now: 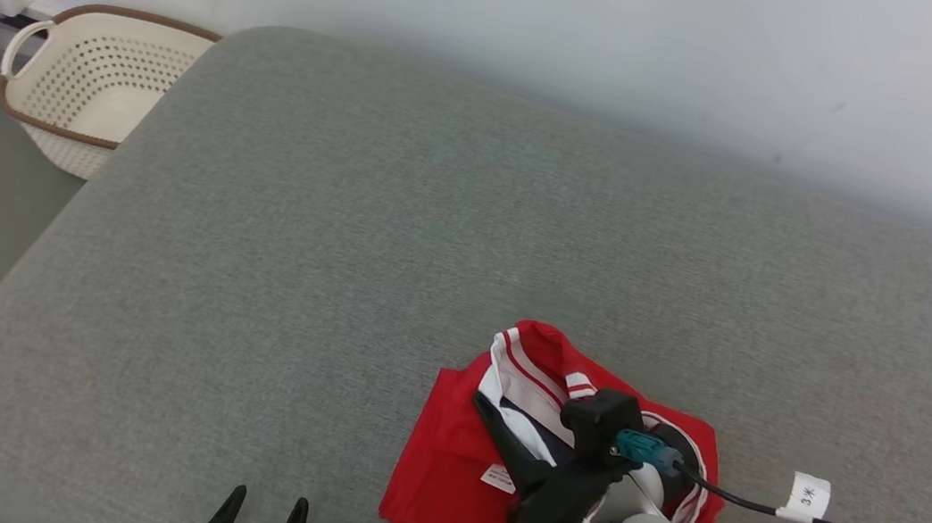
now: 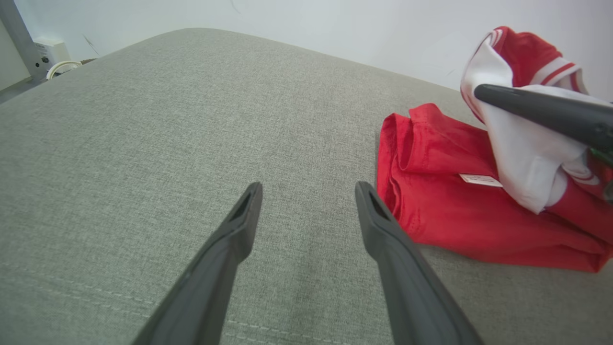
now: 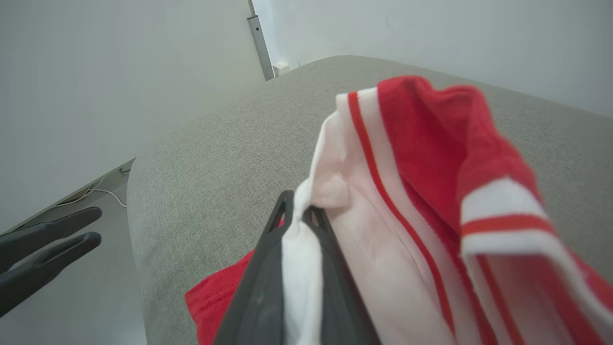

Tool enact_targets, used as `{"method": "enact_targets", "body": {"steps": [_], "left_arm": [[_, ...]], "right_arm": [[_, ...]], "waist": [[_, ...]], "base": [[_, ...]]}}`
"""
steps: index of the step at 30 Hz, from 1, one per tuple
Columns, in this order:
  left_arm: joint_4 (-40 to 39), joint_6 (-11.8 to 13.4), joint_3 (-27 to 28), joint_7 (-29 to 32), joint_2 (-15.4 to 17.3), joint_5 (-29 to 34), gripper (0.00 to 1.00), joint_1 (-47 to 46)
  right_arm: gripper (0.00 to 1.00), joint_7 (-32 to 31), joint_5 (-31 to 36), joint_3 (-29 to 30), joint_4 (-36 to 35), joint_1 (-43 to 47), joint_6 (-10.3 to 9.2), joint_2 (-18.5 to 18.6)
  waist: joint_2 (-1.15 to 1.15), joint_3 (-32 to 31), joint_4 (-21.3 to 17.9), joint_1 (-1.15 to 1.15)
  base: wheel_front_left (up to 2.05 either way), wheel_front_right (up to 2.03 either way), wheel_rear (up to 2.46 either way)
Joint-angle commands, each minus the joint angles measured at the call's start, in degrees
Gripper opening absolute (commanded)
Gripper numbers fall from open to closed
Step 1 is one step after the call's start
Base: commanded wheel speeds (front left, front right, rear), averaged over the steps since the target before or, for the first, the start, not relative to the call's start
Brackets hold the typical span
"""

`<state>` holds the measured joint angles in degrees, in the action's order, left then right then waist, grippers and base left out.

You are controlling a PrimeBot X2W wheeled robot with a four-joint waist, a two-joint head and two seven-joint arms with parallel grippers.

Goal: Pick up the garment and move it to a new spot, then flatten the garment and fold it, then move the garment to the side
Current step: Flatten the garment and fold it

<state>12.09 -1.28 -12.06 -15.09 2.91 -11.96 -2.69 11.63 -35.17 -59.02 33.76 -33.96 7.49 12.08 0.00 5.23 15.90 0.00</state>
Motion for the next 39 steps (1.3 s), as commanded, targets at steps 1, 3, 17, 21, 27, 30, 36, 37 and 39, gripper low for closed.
{"method": "enact_targets", "body": {"steps": [1, 3, 17, 21, 27, 30, 36, 37, 39], "left_arm": [[0.32, -0.03, -0.58, -0.05, 0.01, -0.23, 1.00, -0.73], [0.50, 0.11, -0.65, -0.05, 0.01, -0.43, 1.00, -0.74], [0.14, 0.24, 1.25, -0.06, 0.01, 0.41, 1.00, 1.35], [-0.07, 0.26, 1.33, -0.06, 0.01, 0.55, 1.00, 1.02], [-0.37, 0.50, 1.99, -0.06, 0.01, 0.83, 1.00, 1.97], [-0.57, 0.49, 2.44, -0.06, 0.02, 0.79, 1.00, 2.12], [-0.62, 0.55, 2.74, -0.06, 0.01, 0.66, 1.00, 2.55], [-0.59, 0.52, 2.80, -0.05, 0.01, 0.72, 1.00, 2.61], [-0.55, 0.42, 2.95, -0.06, 0.01, 0.90, 1.00, 2.55]], "right_arm": [[0.00, 0.67, -0.64, -0.11, 1.84, -1.06, 0.00, -1.44], [0.30, 1.16, -1.04, 0.28, 4.25, -2.38, 0.00, -2.72], [1.00, 3.54, -4.55, 8.94, -3.67, -7.64, 0.00, -5.50], [1.00, 3.54, -2.34, 15.81, -7.40, -5.36, 0.00, -2.81], [1.00, 3.56, -0.19, 23.36, -10.32, 1.70, 0.00, 3.02], [1.00, 3.57, 0.33, 23.52, -12.08, 6.33, 0.00, 5.39], [1.00, 3.56, -0.09, 23.48, -16.64, 14.48, 0.00, 7.75], [1.00, 3.57, -0.12, 23.07, -17.46, 15.64, 0.00, 7.78], [1.00, 3.57, 0.04, 22.39, -19.26, 17.25, 0.00, 7.98]], "waist": [[0.00, -0.03, 2.04, 0.00], [0.00, -0.16, 2.87, 0.00], [0.00, -1.66, 0.10, 0.00], [0.00, -2.39, -1.59, 0.00], [0.00, -3.58, -4.19, 0.00], [0.00, -3.74, -5.45, 0.00], [0.00, -3.63, -7.41, 0.00], [0.00, -3.57, -7.70, 0.00], [0.00, -3.42, -8.14, 0.00]], "base": [[0.00, 0.00, 0.00], [0.00, 0.00, 0.00], [0.00, 0.00, 0.00], [0.00, 0.00, 0.00], [0.00, 0.00, 0.00], [0.00, 0.00, 0.00], [0.00, 0.00, 0.00], [0.00, 0.00, 0.00], [0.00, 0.00, 0.00]]}}
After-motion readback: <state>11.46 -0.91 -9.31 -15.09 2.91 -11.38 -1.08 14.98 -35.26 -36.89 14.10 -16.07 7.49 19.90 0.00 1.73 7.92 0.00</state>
